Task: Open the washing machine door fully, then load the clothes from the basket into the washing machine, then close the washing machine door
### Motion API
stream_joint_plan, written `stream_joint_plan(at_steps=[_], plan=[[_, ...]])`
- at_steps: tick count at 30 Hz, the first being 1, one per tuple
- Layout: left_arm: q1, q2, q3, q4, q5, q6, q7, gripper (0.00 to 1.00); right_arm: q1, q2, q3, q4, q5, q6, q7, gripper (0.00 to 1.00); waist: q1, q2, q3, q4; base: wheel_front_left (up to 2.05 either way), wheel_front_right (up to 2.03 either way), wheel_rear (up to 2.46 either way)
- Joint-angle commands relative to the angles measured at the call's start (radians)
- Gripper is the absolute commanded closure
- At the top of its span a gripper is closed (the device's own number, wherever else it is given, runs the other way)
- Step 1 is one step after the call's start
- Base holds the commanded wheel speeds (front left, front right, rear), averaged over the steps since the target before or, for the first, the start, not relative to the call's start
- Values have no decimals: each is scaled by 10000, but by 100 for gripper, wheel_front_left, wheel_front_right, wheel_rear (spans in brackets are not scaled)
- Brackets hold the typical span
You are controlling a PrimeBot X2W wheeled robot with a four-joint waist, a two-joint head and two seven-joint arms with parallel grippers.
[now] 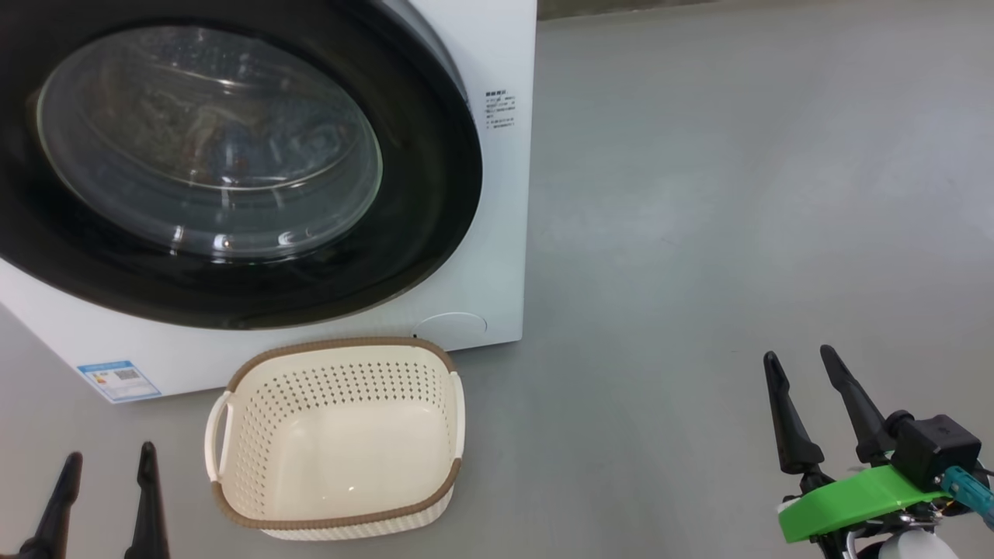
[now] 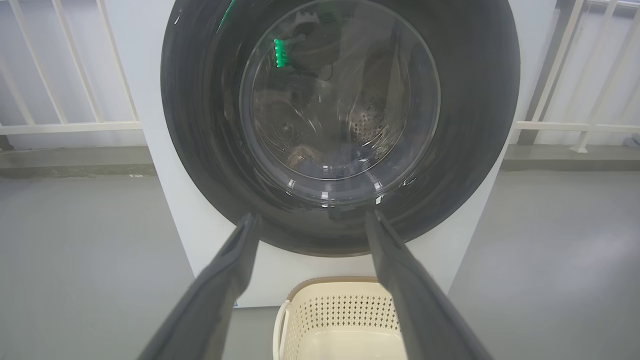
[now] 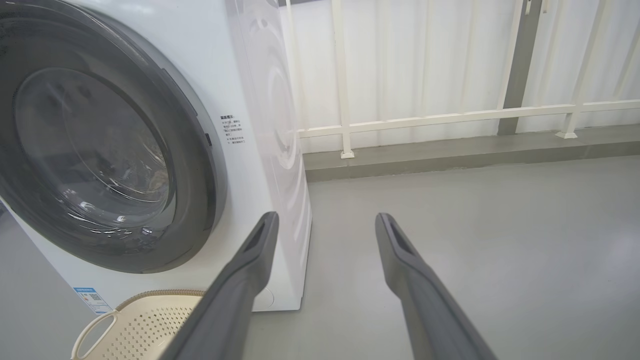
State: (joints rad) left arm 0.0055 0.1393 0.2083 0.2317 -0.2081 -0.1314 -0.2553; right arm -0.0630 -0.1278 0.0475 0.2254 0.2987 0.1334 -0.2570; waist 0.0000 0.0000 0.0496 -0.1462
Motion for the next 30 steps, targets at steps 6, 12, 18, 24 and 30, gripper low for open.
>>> stream_joint_plan(at_steps=[6,12,18,24,30], plan=[[13,221,392,-302,61,8,-65,0,79,-67,75,-302,-129,-27,-48,0,0,0,-140,-103,0,0,0],[51,228,380,-358,45,8,-65,0,113,-37,50,-308,-152,-27,-48,0,0,0,-162,-131,0,0,0],[41,229,388,-316,4,8,-65,0,97,-24,28,-307,-160,-27,-48,0,0,0,-177,-131,0,0,0],[38,215,384,-242,-9,8,-65,0,84,-27,37,-313,-163,-27,-48,0,0,0,-185,-112,0,0,0],[206,-90,2,137,-22,0,17,100,154,101,-147,151,22,2,8,100,0,0,-176,-111,0,0,0]])
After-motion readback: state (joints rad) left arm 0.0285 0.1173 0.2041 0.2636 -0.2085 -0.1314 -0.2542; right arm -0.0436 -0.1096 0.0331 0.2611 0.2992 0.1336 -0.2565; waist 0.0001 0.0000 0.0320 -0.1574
